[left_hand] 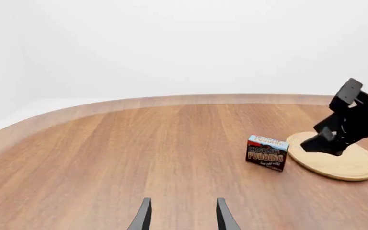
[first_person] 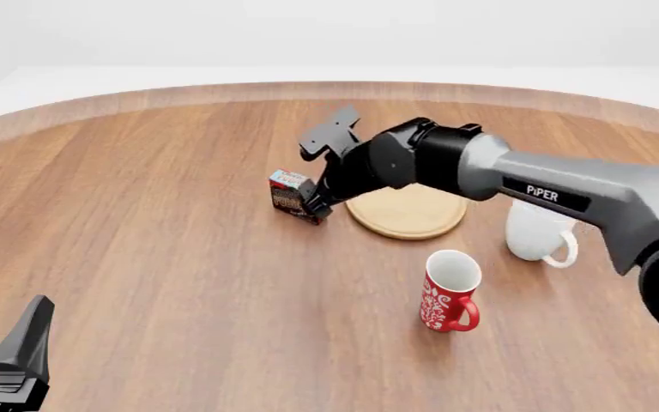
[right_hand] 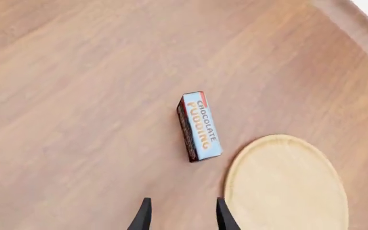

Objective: Put the chocolate pudding to the left of the plate.

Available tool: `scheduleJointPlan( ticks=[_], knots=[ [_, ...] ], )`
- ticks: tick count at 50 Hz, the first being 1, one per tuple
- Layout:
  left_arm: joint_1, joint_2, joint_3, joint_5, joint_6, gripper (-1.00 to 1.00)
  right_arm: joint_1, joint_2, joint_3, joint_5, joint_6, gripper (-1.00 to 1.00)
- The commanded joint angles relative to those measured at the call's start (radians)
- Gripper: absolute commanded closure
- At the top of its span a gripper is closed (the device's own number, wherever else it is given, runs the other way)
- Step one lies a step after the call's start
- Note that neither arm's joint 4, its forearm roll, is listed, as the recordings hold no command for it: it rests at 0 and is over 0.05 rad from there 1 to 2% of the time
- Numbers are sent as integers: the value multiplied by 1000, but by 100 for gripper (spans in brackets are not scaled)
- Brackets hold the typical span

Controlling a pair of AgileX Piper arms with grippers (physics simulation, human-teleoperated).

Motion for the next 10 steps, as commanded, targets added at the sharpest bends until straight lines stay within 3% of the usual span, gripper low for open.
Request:
scheduleJointPlan(
  ticks=[1, 10],
  knots=[
    [0, 0, 0, 0, 0, -100, 54, -169, 242, -155, 80, -100],
    [0, 0, 0, 0, 0, -100, 65, -308, 357, -190, 85, -100]
  ],
)
